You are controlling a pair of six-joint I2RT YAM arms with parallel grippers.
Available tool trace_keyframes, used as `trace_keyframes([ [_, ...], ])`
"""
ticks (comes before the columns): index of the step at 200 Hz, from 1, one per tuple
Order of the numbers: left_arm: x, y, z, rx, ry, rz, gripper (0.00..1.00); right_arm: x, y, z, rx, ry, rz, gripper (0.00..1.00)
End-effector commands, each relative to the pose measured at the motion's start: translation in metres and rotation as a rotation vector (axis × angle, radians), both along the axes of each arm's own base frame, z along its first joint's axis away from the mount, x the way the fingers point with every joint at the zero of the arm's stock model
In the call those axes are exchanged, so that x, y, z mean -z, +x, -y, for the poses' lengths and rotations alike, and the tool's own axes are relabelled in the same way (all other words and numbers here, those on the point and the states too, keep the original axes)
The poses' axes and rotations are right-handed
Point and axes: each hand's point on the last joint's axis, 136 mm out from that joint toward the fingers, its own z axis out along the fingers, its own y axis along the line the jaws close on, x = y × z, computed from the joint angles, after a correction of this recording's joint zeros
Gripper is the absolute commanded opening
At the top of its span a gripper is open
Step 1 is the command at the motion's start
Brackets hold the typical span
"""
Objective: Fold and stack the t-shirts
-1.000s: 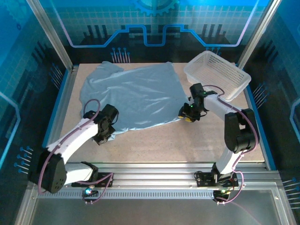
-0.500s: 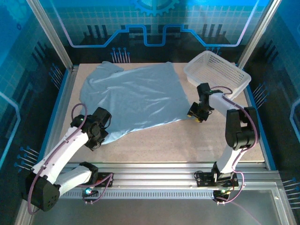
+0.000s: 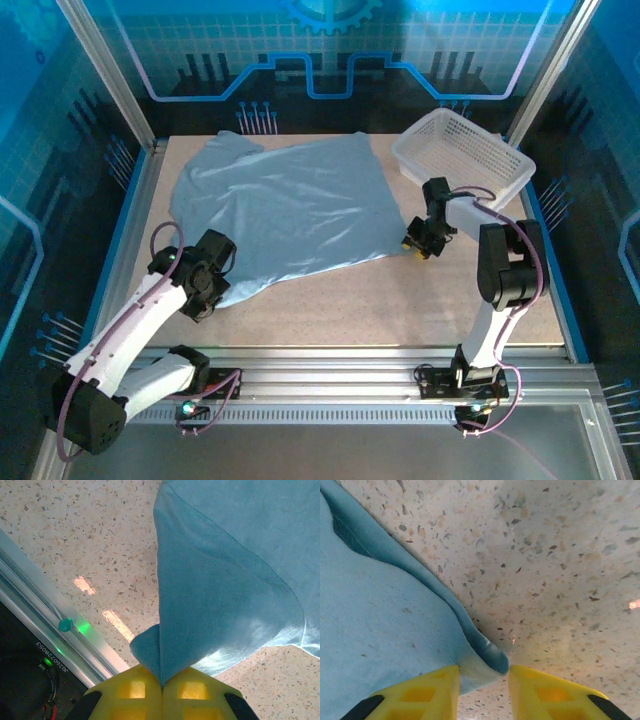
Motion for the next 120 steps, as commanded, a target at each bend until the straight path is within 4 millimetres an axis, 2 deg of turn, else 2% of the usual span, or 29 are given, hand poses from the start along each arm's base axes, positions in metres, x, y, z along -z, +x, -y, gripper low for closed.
trace_keyframes([
  [1, 0.003, -0.010, -0.008, -0.017, 0.026, -0.030, 0.00, 0.009, 0.002, -0.004, 0.011, 0.003, -0.023, 0.24],
  [24, 0.003, -0.009, -0.009, -0.022, 0.027, -0.031, 0.00, 0.005, 0.006, 0.000, 0.006, -0.023, -0.013, 0.00],
  [52, 0.001, -0.021, -0.012, -0.053, 0.031, -0.058, 0.00, -0.014, -0.006, 0.006, -0.021, -0.084, 0.014, 0.00],
  [83, -0.003, -0.051, -0.019, -0.164, 0.005, -0.052, 0.00, -0.038, -0.043, 0.007, -0.051, -0.099, 0.027, 0.00],
  [104, -0.020, -0.050, -0.023, -0.204, -0.023, 0.052, 0.00, -0.057, -0.068, 0.008, -0.088, -0.134, 0.041, 0.00],
  [120, -0.026, -0.049, -0.021, -0.193, -0.036, 0.072, 0.00, -0.062, -0.085, 0.007, -0.104, -0.142, 0.040, 0.00],
])
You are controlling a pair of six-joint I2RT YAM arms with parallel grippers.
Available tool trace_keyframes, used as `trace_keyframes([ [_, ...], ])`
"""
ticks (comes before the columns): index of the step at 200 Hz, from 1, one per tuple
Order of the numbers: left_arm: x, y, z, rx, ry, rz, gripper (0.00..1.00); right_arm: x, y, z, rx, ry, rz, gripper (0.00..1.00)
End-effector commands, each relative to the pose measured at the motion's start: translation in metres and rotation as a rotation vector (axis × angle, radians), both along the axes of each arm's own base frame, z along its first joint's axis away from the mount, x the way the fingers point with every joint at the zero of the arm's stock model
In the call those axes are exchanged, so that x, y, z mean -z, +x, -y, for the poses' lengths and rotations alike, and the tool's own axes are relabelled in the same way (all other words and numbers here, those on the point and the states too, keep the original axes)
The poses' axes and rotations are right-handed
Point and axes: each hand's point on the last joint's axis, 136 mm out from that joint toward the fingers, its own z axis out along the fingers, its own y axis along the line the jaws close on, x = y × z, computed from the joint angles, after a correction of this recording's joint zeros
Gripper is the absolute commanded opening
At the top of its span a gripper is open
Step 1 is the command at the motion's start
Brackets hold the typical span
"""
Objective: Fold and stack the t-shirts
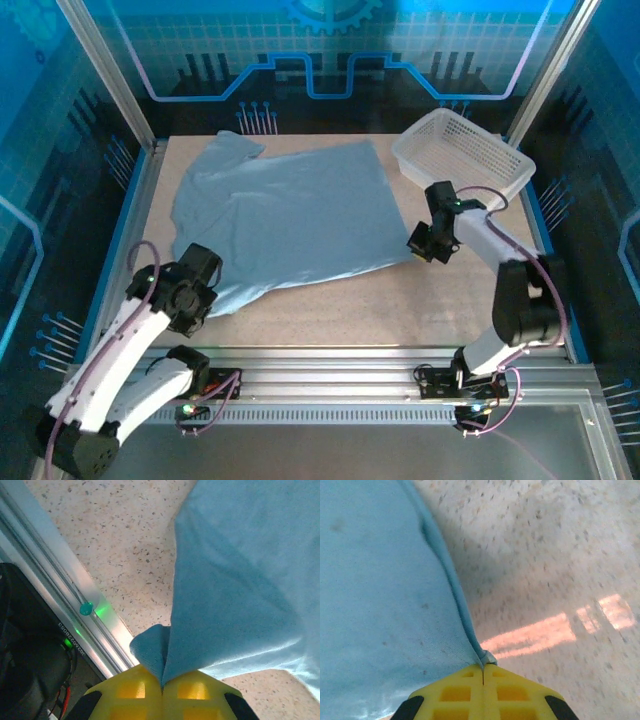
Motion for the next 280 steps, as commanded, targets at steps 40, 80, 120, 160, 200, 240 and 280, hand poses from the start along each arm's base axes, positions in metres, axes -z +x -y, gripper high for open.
trace_keyframes([
  [40, 0.020, -0.029, 0.005, -0.044, -0.047, -0.138, 0.00, 0.001, -0.074, 0.006, -0.024, -0.049, -0.100, 0.00],
  [80, 0.006, 0.005, 0.001, -0.032, 0.011, -0.042, 0.00, 0.000, -0.072, 0.001, -0.028, -0.023, -0.116, 0.00],
  [120, -0.020, 0.071, -0.005, 0.035, 0.062, 0.023, 0.00, -0.014, -0.034, -0.004, -0.027, -0.033, -0.104, 0.00],
  [160, -0.028, 0.135, -0.023, 0.109, 0.080, 0.045, 0.00, -0.025, 0.016, -0.012, -0.038, -0.023, -0.085, 0.00],
  [200, -0.013, 0.178, -0.042, 0.144, 0.116, 0.015, 0.00, -0.021, 0.057, -0.013, -0.035, -0.045, -0.081, 0.00],
  [240, -0.003, 0.209, -0.055, 0.182, 0.158, 0.008, 0.00, -0.019, 0.087, -0.009, -0.024, -0.070, -0.074, 0.00],
  [280, -0.009, 0.239, -0.062, 0.225, 0.207, 0.029, 0.00, -0.016, 0.104, -0.006, -0.009, -0.078, -0.078, 0.00],
])
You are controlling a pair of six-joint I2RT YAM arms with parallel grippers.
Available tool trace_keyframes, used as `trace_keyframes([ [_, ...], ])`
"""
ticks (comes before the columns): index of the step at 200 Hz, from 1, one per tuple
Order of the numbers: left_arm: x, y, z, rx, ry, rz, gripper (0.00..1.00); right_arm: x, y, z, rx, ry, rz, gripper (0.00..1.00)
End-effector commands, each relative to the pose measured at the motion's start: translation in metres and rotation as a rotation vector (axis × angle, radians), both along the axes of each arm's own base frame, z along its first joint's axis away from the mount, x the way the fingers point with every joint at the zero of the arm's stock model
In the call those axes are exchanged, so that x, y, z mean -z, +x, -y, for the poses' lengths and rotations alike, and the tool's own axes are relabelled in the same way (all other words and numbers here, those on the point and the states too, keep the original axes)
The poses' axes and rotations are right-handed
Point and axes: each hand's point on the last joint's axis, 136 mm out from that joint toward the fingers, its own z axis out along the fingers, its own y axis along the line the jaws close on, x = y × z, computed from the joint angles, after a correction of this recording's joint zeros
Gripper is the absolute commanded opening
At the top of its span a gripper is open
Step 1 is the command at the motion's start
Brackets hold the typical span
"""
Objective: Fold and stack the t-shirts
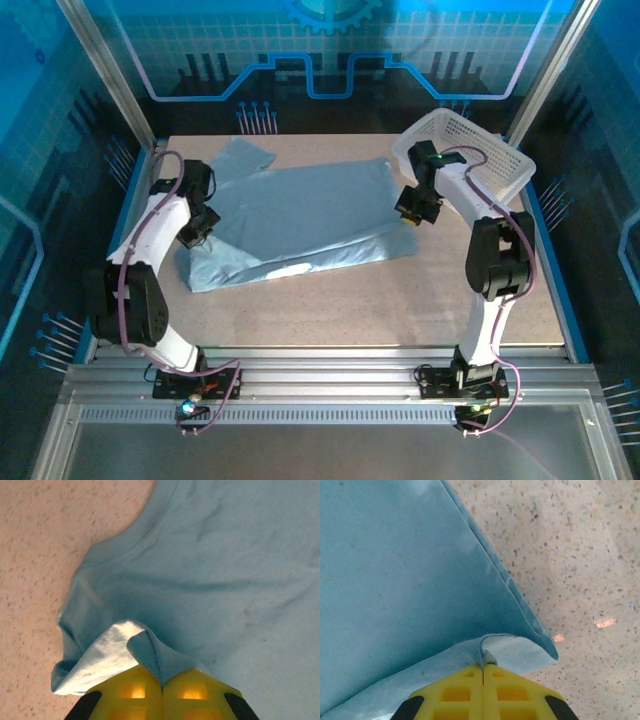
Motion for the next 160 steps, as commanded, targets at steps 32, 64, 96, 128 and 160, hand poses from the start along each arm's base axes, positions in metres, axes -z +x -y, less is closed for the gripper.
trace_keyframes([
  [32, -0.028, 0.042, -0.022, 0.065, 0.132, 0.054, 0.00, 0.002, 0.015, 0.013, 0.024, -0.041, -0.021, 0.00],
  [64, -0.028, 0.059, -0.026, 0.105, 0.160, 0.055, 0.00, 0.006, 0.025, 0.013, 0.032, -0.053, -0.026, 0.00],
  [96, -0.019, 0.068, -0.028, 0.128, 0.167, 0.032, 0.00, 0.010, 0.032, 0.012, 0.036, -0.053, -0.029, 0.00],
  [128, -0.012, 0.077, -0.029, 0.151, 0.179, 0.019, 0.00, 0.014, 0.038, 0.012, 0.034, -0.057, -0.033, 0.00],
  [160, -0.004, 0.083, -0.030, 0.161, 0.186, 0.001, 0.00, 0.020, 0.041, 0.012, 0.038, -0.060, -0.040, 0.00],
])
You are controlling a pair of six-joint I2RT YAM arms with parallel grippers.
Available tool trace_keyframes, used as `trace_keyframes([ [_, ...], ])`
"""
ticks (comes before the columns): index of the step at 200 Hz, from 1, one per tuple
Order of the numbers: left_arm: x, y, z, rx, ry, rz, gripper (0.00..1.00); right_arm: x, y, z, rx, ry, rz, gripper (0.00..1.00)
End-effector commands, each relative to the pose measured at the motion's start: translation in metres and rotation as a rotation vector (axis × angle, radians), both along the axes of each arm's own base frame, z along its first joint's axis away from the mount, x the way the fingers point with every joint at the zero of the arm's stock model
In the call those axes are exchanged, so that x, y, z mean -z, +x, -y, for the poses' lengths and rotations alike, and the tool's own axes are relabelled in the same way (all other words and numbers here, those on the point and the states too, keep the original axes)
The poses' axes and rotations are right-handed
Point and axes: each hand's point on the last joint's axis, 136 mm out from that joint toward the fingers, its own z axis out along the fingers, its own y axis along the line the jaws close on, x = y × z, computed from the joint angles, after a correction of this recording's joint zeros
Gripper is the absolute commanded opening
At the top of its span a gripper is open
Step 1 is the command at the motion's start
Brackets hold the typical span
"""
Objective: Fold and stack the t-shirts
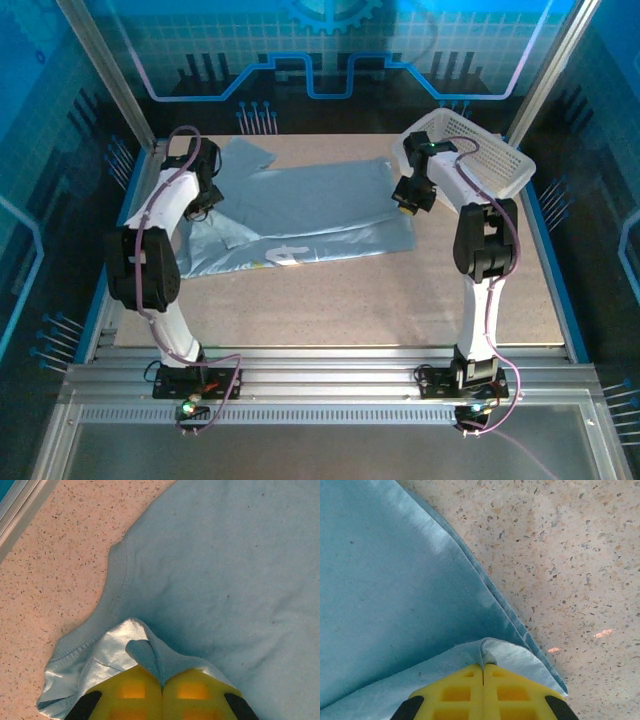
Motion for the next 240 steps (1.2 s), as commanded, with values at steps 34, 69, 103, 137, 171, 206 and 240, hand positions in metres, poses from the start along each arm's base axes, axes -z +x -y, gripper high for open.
trace_keyframes([
  [34, -0.006, 0.017, -0.014, 0.008, 0.049, 0.015, 0.00, 0.008, 0.005, 0.010, 0.027, -0.030, -0.028, 0.00],
  [69, -0.007, 0.025, -0.019, -0.001, 0.042, 0.030, 0.00, 0.010, 0.010, 0.007, 0.025, -0.027, -0.029, 0.00],
  [103, -0.008, 0.034, -0.022, 0.008, 0.045, 0.036, 0.00, 0.013, 0.015, 0.005, 0.021, -0.036, -0.034, 0.00],
  [137, 0.002, 0.044, -0.023, 0.037, 0.039, 0.029, 0.00, 0.021, 0.023, 0.003, 0.022, -0.014, -0.021, 0.02],
  [171, -0.003, 0.039, -0.019, 0.026, -0.011, 0.029, 0.59, 0.000, 0.034, -0.003, -0.033, 0.022, 0.059, 0.46],
  [206, -0.015, -0.029, -0.015, -0.166, -0.142, 0.026, 0.61, -0.023, 0.005, -0.003, -0.067, 0.042, 0.094, 0.53],
  [240, 0.040, -0.118, -0.020, -0.572, -0.467, 0.007, 0.58, -0.005, -0.042, -0.014, -0.096, 0.119, 0.063, 0.48],
])
